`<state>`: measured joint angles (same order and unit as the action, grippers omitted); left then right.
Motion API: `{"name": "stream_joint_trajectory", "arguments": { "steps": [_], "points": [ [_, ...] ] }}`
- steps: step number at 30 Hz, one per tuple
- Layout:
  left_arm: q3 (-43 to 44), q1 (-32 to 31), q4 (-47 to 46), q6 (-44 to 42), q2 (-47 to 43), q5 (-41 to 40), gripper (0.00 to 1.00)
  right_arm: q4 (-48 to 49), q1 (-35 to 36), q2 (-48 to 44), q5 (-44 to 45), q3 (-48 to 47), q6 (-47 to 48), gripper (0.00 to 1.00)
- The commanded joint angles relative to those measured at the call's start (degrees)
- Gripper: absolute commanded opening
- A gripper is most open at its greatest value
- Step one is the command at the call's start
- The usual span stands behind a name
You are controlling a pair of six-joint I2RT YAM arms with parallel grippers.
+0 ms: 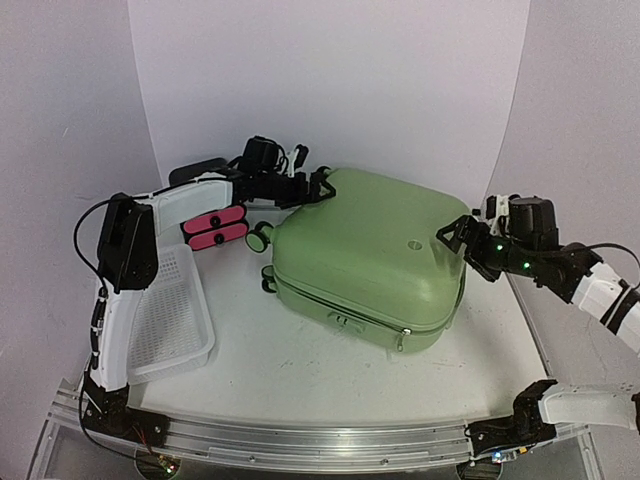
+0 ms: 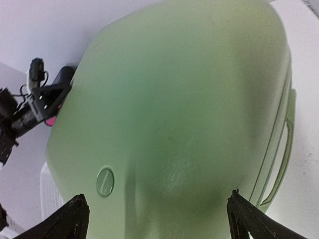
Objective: Open, take out, and arrange the luggage
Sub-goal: Rotate the luggage at the center of the board.
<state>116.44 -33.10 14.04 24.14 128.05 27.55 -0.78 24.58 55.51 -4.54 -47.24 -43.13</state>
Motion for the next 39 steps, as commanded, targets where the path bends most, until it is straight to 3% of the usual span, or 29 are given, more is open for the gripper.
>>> {"name": "stream_joint_trajectory", "arguments": {
  "steps": [1, 8, 17, 23, 29, 35, 39],
  "points": [
    [1.4, -4.5, -0.7, -1.8, -5.0, 6.6, 0.98, -7.0, 0.2, -1.5, 15.4, -5.6, -0.4, 0.93],
    [-6.6, -3.7, -0.1, -4.7, -17.7, -1.2, 0.99, -10.2, 0.2, -4.4, 26.3, -7.5, 0.5, 0.88],
    [-28.0, -6.0, 0.3, 3.5, -33.8, -11.2, 0.97, -11.1, 0.1, -5.7, 29.1, 4.0, -10.9, 0.72],
    [-42.5, -7.6, 0.2, 11.9, -45.4, -17.4, 0.85, -6.5, -0.1, -4.5, 28.1, 10.4, -12.3, 0.65],
    [-50.6, -9.4, -0.6, 17.5, -51.3, -19.5, 0.82, 1.3, -4.4, -2.8, 21.5, 15.0, -10.8, 0.63],
    [-55.4, -9.4, -1.2, 22.2, -52.6, -19.9, 0.79, 10.3, -18.1, 1.4, 4.2, 18.8, -4.0, 0.6],
    [-55.4, -9.4, -1.7, 23.5, -50.9, -17.6, 0.76, 14.9, -20.7, 5.6, -3.7, 18.3, 0.6, 0.56]
  ]
}}
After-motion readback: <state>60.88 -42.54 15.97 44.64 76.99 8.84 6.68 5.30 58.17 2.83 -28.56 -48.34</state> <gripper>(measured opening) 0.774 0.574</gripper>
